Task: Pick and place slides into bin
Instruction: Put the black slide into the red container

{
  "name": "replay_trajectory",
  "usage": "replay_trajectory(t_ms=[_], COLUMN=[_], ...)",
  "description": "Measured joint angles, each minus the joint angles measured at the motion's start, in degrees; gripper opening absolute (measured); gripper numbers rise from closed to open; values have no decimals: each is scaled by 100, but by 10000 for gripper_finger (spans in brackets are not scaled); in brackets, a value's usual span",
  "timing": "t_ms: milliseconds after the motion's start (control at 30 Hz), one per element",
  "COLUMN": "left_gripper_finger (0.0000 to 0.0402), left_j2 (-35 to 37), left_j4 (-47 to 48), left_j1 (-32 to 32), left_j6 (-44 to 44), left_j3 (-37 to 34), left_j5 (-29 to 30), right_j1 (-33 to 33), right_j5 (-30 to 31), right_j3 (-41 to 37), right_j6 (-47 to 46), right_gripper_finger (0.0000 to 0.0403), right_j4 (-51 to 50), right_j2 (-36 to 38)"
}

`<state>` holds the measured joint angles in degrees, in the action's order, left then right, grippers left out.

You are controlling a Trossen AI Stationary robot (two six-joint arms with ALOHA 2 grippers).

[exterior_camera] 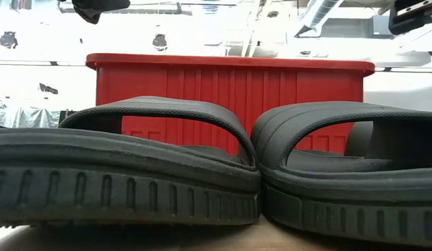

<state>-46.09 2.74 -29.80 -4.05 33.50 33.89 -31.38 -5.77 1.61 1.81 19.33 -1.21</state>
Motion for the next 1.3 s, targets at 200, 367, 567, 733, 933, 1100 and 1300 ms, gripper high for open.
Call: replay_trajectory(t_ms=[200,367,567,733,933,1100,1300], left_gripper_finger=[212,213,212,212,213,212,213], left_j2=[0,0,0,-2,-2,-2,-2], left_j4=[0,0,-2,-2,20,28,33], left_j1=[0,0,0,-2,-2,-2,-2], left_j6=[-16,-16,-18,-16,-25,-170,-175], left_j3=[2,2,2,2,2,2,2], left_j5=[0,0,0,42,151,151,151], right_j1=[0,0,0,-85,-143,-201,-189], right_j5=[182,932,1633,1639,1640,1640,1640], right_j3=[1,298,1277,2509,3755,4456,4801], right_j6=[-165,-221,-3,274,170,-426,-1179], right_gripper_finger=[21,21,21,21,21,20,15], right_j4=[-10,-688,-1469,-2386,-3208,-3606,-3701], right_j2=[0,-264,-1688,-3265,-5059,-6109,-6961])
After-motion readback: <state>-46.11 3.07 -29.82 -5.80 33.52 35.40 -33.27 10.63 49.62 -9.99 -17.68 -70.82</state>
